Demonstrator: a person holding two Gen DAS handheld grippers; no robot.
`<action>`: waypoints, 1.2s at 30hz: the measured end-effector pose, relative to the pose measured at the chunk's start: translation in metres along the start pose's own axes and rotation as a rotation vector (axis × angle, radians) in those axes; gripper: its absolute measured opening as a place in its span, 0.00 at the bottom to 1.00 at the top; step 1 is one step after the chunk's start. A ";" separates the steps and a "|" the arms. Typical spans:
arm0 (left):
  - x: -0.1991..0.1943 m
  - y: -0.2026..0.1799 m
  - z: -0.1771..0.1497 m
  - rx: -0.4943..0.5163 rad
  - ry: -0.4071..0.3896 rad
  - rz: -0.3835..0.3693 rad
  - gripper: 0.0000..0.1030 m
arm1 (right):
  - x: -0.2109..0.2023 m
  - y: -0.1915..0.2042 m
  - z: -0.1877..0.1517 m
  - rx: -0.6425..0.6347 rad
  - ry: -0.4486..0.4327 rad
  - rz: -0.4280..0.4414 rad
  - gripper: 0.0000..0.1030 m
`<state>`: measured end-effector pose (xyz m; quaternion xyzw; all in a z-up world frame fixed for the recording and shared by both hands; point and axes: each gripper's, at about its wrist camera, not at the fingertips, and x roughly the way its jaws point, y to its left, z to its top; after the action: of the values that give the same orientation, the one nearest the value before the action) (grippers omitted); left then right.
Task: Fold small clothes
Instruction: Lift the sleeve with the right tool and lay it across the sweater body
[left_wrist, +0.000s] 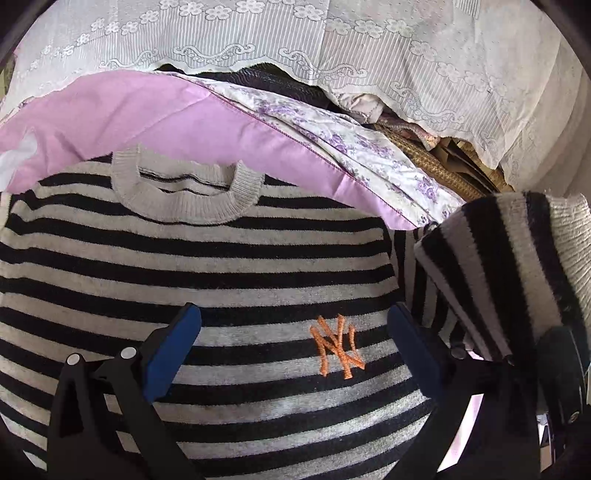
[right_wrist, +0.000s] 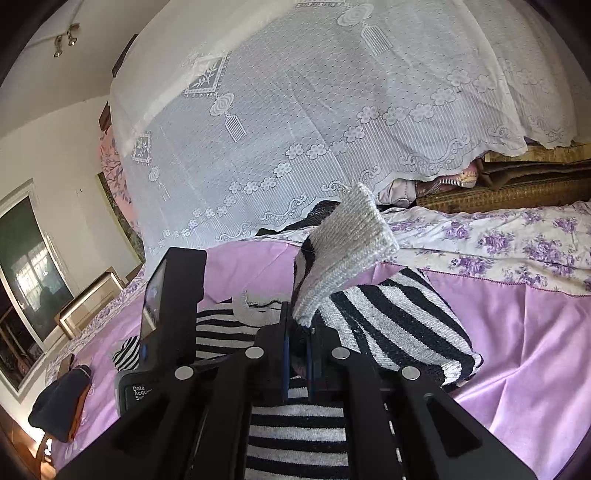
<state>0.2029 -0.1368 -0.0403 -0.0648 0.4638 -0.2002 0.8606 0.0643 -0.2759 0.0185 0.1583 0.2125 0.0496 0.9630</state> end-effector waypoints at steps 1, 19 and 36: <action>-0.004 0.003 0.000 0.004 -0.015 0.012 0.96 | 0.002 0.004 0.000 -0.006 0.001 -0.003 0.07; -0.077 0.122 0.020 0.048 -0.150 0.302 0.96 | 0.076 0.136 -0.012 -0.129 0.106 0.084 0.10; -0.086 0.193 0.005 -0.104 -0.053 0.135 0.96 | 0.099 0.090 -0.026 -0.122 0.194 -0.003 0.34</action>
<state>0.2200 0.0733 -0.0281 -0.0833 0.4540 -0.1157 0.8795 0.1403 -0.1675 -0.0134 0.0935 0.3016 0.0763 0.9458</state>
